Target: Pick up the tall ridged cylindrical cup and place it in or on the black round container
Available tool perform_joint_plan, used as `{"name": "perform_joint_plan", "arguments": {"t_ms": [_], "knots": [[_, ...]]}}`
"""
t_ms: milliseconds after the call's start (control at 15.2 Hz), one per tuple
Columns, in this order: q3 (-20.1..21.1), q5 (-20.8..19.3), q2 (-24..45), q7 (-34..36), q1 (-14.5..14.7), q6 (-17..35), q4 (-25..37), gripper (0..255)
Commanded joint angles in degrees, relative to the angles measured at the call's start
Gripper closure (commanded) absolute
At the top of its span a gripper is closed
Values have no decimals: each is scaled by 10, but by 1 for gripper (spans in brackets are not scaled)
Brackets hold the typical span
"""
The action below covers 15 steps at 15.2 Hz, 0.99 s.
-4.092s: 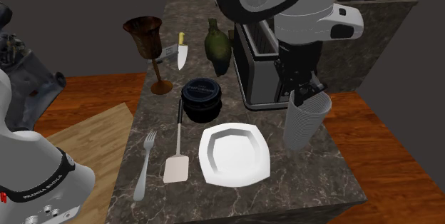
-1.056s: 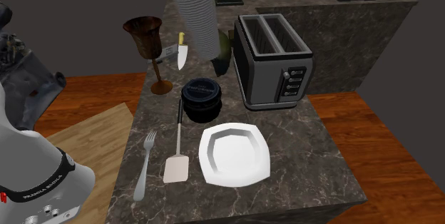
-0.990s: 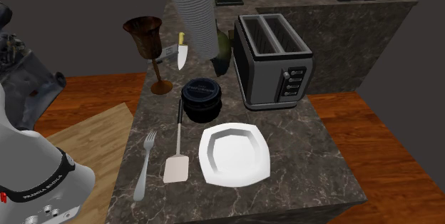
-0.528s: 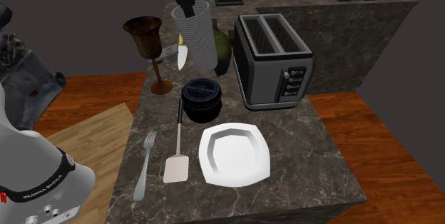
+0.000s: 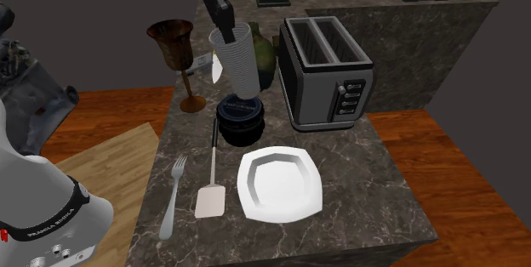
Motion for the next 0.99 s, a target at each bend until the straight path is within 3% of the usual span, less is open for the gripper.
{"name": "perform_joint_plan", "arguments": {"t_ms": [0, 330, 858, 924], "knots": [[0, -1, 3, 3, 0, 17, -14, 255], [0, -6, 12, 9, -2, 57, -44, 255], [0, -6, 12, 9, -2, 57, -44, 255], [0, -5, 12, 9, -2, 56, -44, 0]]}}
